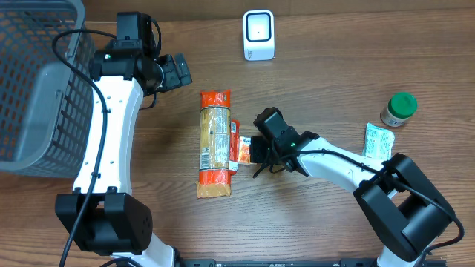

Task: Scan the item barcode
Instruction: 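Grasp the Kleenex pack with the right gripper and lift it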

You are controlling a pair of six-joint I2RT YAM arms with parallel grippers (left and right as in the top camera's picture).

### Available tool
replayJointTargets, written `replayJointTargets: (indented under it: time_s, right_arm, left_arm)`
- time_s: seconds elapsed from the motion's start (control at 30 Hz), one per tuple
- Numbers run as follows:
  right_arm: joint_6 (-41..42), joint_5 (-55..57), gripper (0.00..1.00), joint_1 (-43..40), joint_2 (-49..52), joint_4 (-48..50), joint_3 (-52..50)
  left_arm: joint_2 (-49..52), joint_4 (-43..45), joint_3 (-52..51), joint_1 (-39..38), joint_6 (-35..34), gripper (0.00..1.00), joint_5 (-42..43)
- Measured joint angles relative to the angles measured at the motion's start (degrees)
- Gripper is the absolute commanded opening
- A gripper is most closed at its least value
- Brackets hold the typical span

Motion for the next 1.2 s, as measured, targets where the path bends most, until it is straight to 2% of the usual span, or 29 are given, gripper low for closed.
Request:
replayJointTargets:
  time_s: [0.27,0.43,0.6,0.87,1.03,1.2]
  right_arm:
    - [-3.3,-0.8,0.04,-2.7,-3.3,-7.0,0.6]
    - [-6.4,5.0,0.04,-3.5,-10.5,-10.3,0.7]
    - [-8.6,14.9,0.04,-3.4,-13.6,-15.5,0.9]
    - [-12.1,39.2,0.04,-2.8,-13.5,-26.2,1.0]
    - [-16.2,51.9,0.04,-2.8,-13.5,-27.7,0.9]
    - [-18.5,57.0,0.04,-2.8,-13.5,-27.9,0.9]
  left_arm:
    - [0.0,0.0,0.0,0.0,0.0,0.99,0.0]
    - [0.0,0.0,0.0,0.0,0.0,0.99,0.0]
    - [0.0,0.0,0.0,0.0,0.0,1.0,0.0]
    - [0.0,0.0,0.0,0.0,0.0,1.0,0.0]
    - [0.0,0.0,0.0,0.0,0.0,1.0,0.0]
    - [0.0,0.0,0.0,0.0,0.0,1.0,0.0]
